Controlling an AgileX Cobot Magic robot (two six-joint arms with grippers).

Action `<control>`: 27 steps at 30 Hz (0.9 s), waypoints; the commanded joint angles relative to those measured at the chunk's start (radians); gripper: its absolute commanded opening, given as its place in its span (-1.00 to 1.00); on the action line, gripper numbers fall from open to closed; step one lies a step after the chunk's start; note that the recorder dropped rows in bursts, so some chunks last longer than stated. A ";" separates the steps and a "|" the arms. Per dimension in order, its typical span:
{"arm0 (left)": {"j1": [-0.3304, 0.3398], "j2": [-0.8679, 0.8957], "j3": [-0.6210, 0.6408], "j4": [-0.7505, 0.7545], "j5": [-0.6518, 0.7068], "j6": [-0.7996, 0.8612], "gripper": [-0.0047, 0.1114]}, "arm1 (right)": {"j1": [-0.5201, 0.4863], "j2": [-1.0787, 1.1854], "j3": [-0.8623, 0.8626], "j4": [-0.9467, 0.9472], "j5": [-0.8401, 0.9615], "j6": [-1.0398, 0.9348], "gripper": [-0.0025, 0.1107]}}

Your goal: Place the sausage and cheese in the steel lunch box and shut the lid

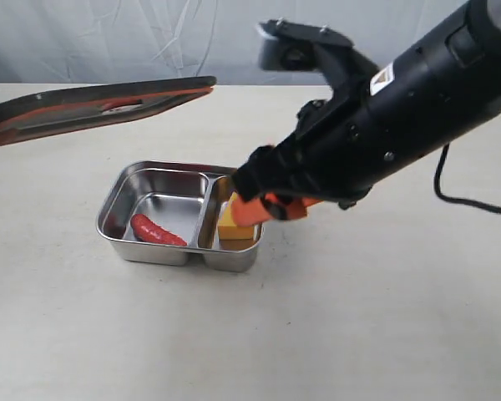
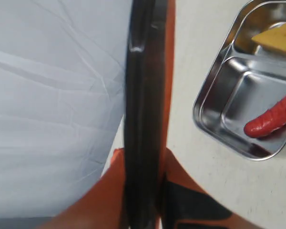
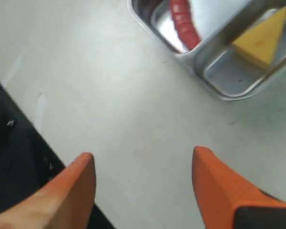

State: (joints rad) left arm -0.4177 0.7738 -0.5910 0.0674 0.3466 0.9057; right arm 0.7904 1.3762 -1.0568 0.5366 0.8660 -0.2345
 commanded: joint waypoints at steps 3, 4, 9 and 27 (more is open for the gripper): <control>-0.005 -0.189 0.074 0.127 0.025 -0.106 -0.92 | -0.229 0.001 -0.005 0.133 -0.047 -0.072 0.06; -0.005 -0.222 0.087 0.125 0.023 -0.106 -0.92 | -0.262 0.010 -0.005 0.198 -0.035 -0.120 0.03; -0.005 -0.367 0.148 0.003 0.052 -0.049 -0.92 | -0.393 0.105 -0.005 0.615 0.140 -0.437 -0.32; -0.005 -0.609 0.248 -0.192 0.240 0.588 -0.92 | -0.423 0.384 -0.005 0.893 0.355 -0.489 -0.14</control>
State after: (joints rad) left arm -0.4177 0.1712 -0.3569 -0.1324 0.6320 1.4212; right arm 0.3445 1.7623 -1.0568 1.3931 1.2034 -0.7490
